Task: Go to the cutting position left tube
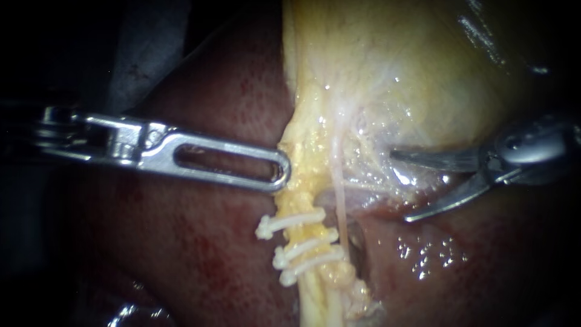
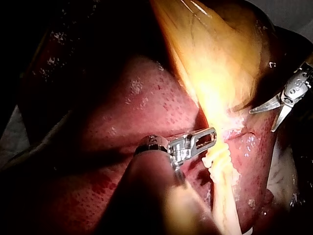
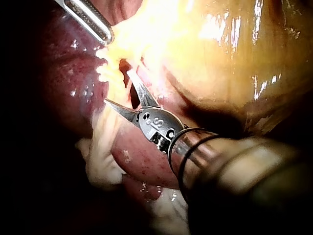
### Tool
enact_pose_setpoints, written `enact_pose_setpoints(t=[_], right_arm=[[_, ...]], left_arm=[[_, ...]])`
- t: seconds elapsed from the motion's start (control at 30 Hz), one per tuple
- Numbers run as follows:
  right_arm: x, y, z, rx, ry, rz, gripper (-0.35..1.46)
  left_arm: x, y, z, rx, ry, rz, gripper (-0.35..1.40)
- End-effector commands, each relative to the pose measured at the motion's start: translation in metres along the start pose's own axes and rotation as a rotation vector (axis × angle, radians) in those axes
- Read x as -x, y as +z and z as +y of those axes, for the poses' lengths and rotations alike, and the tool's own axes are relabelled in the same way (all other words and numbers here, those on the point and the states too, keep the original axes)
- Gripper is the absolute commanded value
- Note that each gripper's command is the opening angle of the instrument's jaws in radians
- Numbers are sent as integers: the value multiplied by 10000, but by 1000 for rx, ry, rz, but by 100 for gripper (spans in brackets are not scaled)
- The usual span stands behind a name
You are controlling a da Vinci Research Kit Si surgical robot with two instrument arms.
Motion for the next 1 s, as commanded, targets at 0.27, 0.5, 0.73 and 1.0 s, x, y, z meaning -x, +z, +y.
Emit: enact_pose_setpoints(t=[0.27,0.5,0.73,1.0], right_arm=[[16,24,-6,-56,58,-71,60],[25,39,-8,-104,114,-119,33],[23,51,-5,-120,143,-135,18],[16,65,2,-128,135,-141,18]], left_arm=[[0,2,-1,1,0,-1,-35],[-1,4,-2,2,-1,-2,-35],[-1,4,-4,3,-1,-3,-35],[-2,6,-5,4,-2,-4,-35]])
